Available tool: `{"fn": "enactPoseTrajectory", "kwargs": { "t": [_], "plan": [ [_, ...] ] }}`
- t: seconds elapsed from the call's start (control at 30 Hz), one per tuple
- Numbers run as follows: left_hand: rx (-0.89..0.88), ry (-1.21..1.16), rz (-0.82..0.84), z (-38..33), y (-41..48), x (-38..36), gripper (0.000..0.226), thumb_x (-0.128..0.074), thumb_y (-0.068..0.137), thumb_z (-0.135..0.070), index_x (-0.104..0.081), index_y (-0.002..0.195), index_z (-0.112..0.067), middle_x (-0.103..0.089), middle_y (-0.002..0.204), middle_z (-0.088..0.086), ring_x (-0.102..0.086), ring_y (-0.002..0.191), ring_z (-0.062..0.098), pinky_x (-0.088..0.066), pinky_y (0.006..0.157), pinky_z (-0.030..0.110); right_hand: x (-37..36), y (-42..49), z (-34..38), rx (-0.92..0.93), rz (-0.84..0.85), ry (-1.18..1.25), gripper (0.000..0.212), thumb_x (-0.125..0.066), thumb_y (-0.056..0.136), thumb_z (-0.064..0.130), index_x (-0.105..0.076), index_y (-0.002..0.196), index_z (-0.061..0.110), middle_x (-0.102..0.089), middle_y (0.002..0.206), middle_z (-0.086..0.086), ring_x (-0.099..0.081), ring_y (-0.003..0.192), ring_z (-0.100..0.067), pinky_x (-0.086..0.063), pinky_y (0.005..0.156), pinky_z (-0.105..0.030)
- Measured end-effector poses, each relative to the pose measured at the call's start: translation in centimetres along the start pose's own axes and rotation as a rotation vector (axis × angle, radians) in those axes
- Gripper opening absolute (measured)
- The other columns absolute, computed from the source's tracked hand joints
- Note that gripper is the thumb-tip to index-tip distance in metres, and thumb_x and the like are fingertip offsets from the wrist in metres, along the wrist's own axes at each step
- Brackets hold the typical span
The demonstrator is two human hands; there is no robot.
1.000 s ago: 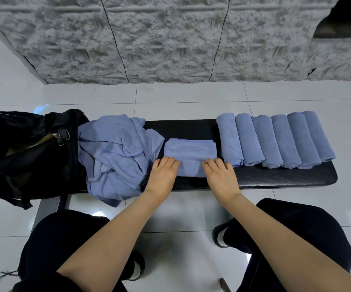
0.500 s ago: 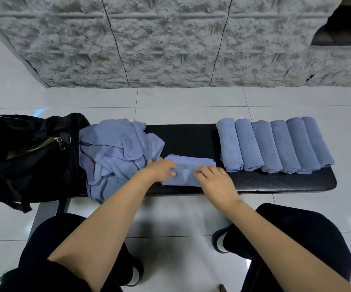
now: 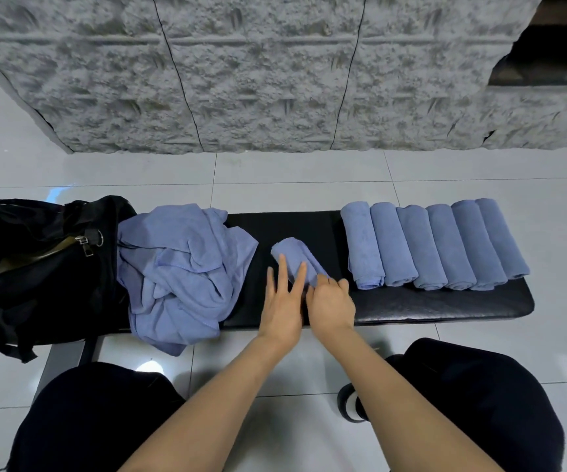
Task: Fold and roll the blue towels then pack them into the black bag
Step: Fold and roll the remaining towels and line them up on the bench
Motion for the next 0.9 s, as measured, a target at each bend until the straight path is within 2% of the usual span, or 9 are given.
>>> {"fn": "enactPoseTrajectory", "kwargs": {
  "t": [0.07, 0.13, 0.2, 0.27, 0.4, 0.5, 0.57, 0.73, 0.9],
  "plan": [
    [-0.042, -0.040, -0.040, -0.3, 1.6, -0.1, 0.062, -0.050, 0.079, -0.074, -0.010, 0.127, -0.076, -0.033, 0.151, -0.006, -0.048, 0.127, 0.019, -0.043, 0.102, 0.045, 0.4, 0.1, -0.8, -0.087, -0.018, 0.222, 0.019, -0.036, 0.098, 0.027, -0.043, 0.111, 0.015, -0.055, 0.096, -0.006, -0.047, 0.086, -0.018, -0.032, 0.056, -0.029],
    [-0.115, -0.147, -0.061, -0.3, 3.2, -0.8, 0.057, -0.046, 0.075, -0.080, -0.010, 0.119, -0.082, -0.047, 0.139, -0.007, -0.058, 0.112, 0.012, -0.048, 0.097, 0.041, 0.4, 0.2, -1.5, -0.142, -0.001, 0.324, 0.021, -0.030, 0.098, 0.034, -0.041, 0.102, 0.017, -0.053, 0.098, -0.007, -0.048, 0.074, -0.014, -0.032, 0.053, -0.027],
    [-0.150, -0.111, -0.067, -1.3, 4.0, -0.4, 0.052, -0.041, 0.082, -0.075, -0.007, 0.122, -0.080, -0.044, 0.140, -0.008, -0.057, 0.109, 0.008, -0.046, 0.096, 0.035, 0.3, 0.8, -1.8, -0.143, 0.023, 0.263, 0.030, -0.028, 0.096, 0.036, -0.047, 0.104, 0.013, -0.054, 0.108, -0.009, -0.052, 0.091, -0.020, -0.044, 0.064, -0.031],
    [-0.168, -0.103, -0.062, -2.4, 4.3, -0.7, 0.050, -0.037, 0.086, -0.071, -0.005, 0.124, -0.078, -0.038, 0.143, -0.013, -0.055, 0.106, 0.003, -0.047, 0.085, 0.026, 0.9, 1.2, -1.8, -0.066, -0.064, 0.079, 0.022, -0.050, 0.095, 0.020, -0.055, 0.111, 0.007, -0.053, 0.118, -0.009, -0.050, 0.108, -0.023, -0.048, 0.069, -0.031],
    [-0.145, -0.083, 0.020, -3.6, 5.9, -1.0, 0.041, -0.035, 0.092, -0.063, -0.009, 0.117, -0.083, -0.023, 0.149, -0.018, -0.050, 0.117, 0.007, -0.049, 0.072, 0.019, 2.3, 2.5, -2.4, 0.141, -0.142, -0.088, 0.051, -0.089, 0.052, 0.012, -0.069, 0.098, 0.007, -0.063, 0.114, -0.010, -0.060, 0.103, -0.025, -0.053, 0.073, -0.034],
    [-0.173, -0.093, 0.091, -4.7, 8.3, -1.3, 0.060, -0.036, 0.101, -0.022, -0.007, 0.146, -0.048, 0.020, 0.152, -0.023, -0.018, 0.143, 0.014, -0.040, 0.103, 0.030, 4.3, 4.3, -5.0, 0.143, -0.243, -0.167, 0.040, -0.064, 0.082, 0.027, -0.061, 0.121, 0.014, -0.053, 0.135, -0.009, -0.046, 0.125, -0.029, -0.037, 0.097, -0.043],
    [-0.101, -0.169, 0.095, -5.5, 9.7, -1.2, 0.062, -0.031, 0.099, -0.008, -0.008, 0.150, -0.035, 0.026, 0.151, -0.022, 0.001, 0.146, 0.013, -0.025, 0.114, 0.030, 4.6, 5.6, -7.4, 0.045, -0.210, -0.199, 0.051, -0.037, 0.090, 0.041, -0.049, 0.135, 0.019, -0.041, 0.146, -0.008, -0.029, 0.136, -0.035, -0.024, 0.106, -0.053],
    [-0.059, -0.078, 0.045, -6.6, 11.5, -2.6, 0.064, -0.026, 0.102, -0.022, 0.023, 0.143, -0.021, 0.039, 0.146, -0.005, 0.018, 0.144, 0.026, -0.010, 0.120, 0.036, 2.5, 6.4, -10.2, -0.052, -0.103, -0.215, 0.062, -0.003, 0.096, 0.055, -0.031, 0.146, 0.030, -0.033, 0.151, -0.005, -0.031, 0.130, -0.050, -0.021, 0.101, -0.070],
    [-0.050, 0.144, -0.097, -6.9, 12.0, -3.7, 0.062, 0.018, 0.087, -0.054, 0.037, 0.137, -0.022, 0.045, 0.145, 0.004, 0.035, 0.137, 0.028, 0.014, 0.117, 0.043, 2.1, 6.5, -10.2, -0.068, -0.074, -0.166, 0.060, -0.001, 0.097, 0.051, -0.031, 0.144, 0.029, -0.036, 0.150, -0.007, -0.034, 0.129, -0.048, -0.018, 0.103, -0.069]
  ]
}}
Point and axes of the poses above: each hand's wrist, its own y-axis towards the middle knuckle, its own x-axis out of the back of the hand, z = x × y, the point moved 6 cm from there along y, towards the middle knuckle
